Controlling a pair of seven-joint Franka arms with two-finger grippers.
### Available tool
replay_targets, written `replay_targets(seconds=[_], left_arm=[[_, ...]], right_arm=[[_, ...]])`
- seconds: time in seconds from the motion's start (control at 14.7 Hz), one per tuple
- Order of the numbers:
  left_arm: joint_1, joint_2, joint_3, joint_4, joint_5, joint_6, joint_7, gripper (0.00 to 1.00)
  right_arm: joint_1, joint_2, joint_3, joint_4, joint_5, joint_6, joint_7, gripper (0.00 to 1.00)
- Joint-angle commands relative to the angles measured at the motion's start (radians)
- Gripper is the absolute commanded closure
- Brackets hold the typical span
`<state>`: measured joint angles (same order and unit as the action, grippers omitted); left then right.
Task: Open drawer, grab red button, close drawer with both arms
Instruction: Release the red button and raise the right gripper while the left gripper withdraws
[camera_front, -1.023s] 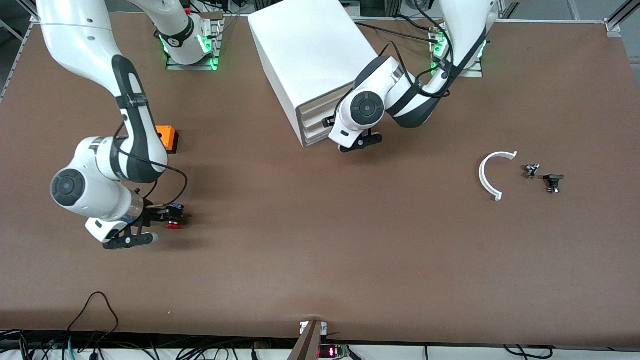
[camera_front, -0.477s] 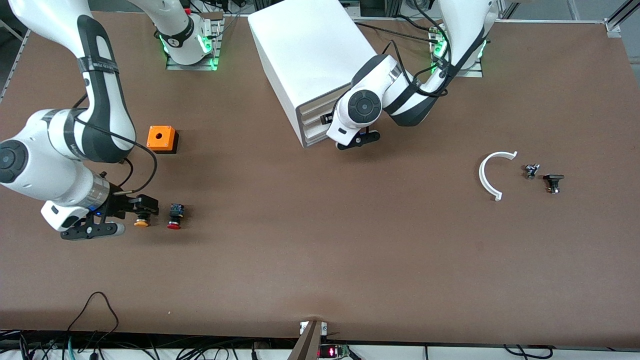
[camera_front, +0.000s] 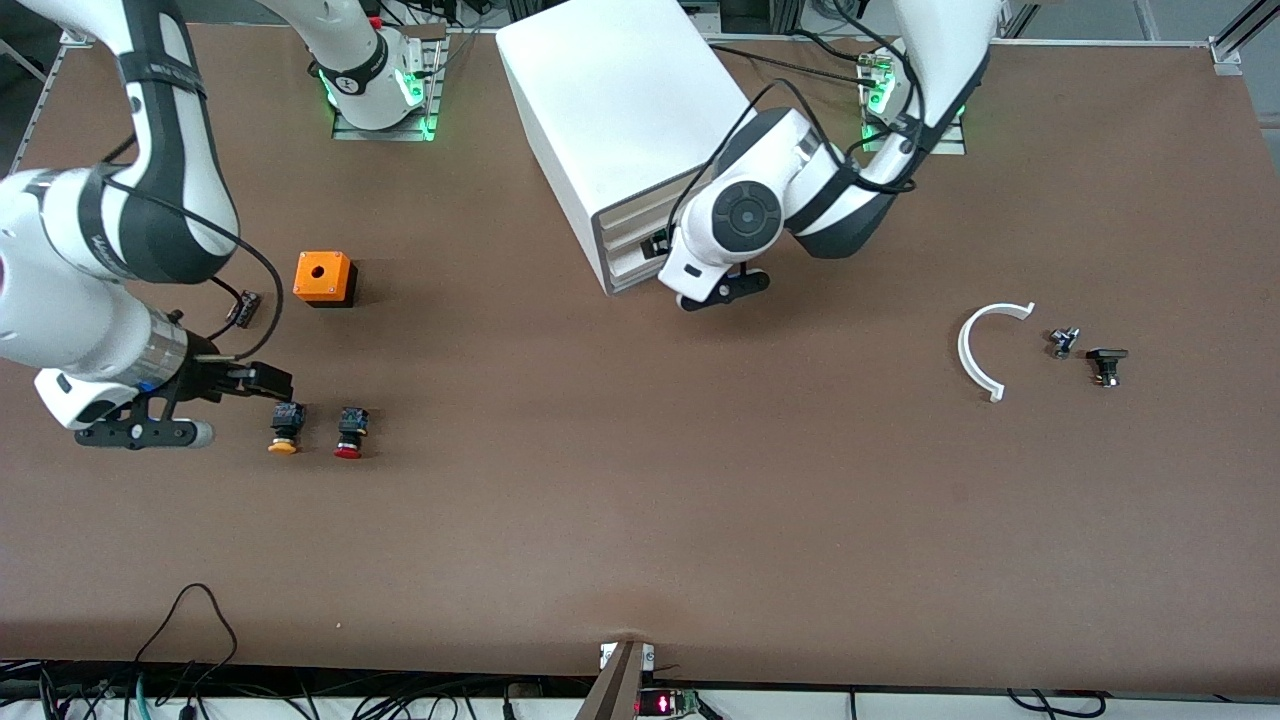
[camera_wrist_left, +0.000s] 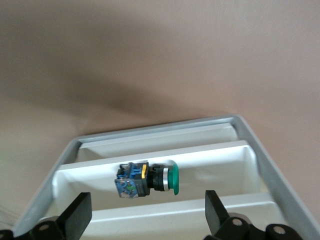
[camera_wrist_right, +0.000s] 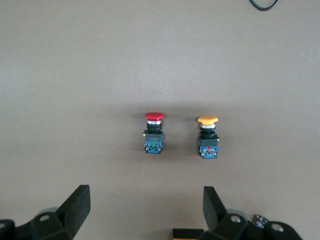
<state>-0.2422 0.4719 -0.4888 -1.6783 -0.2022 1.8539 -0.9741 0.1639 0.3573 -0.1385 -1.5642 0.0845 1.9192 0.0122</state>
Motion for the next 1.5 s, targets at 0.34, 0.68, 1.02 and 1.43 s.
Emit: replay_targets(seconds=[0.34, 0.68, 1.02, 1.43], left_arm=[[0.179, -0.055, 0.003, 0.137, 0.173, -0.269, 0.349, 0.00], [0.251, -0.067, 0.003, 0.137, 0.374, -0.268, 0.621, 0.00], [0.342, -0.067, 0.001, 0.147, 0.472, -0.252, 0.836, 0.00], [0.438, -0.055, -0.001, 0.276, 0.452, -0.260, 1.109, 0.00]], right_arm=[[-0.257, -0.178, 0.281, -0.103, -0.103, -0.061, 0.112, 0.00], [-0.254, -0.233, 0.283, -0.106, -0.118, -0.106, 0.144, 0.00], [-0.251, -0.281, 0.313, -0.093, -0.121, -0.202, 0.199, 0.00], [-0.251, -0.345, 0.315, -0.073, -0.115, -0.282, 0.184, 0.00]])
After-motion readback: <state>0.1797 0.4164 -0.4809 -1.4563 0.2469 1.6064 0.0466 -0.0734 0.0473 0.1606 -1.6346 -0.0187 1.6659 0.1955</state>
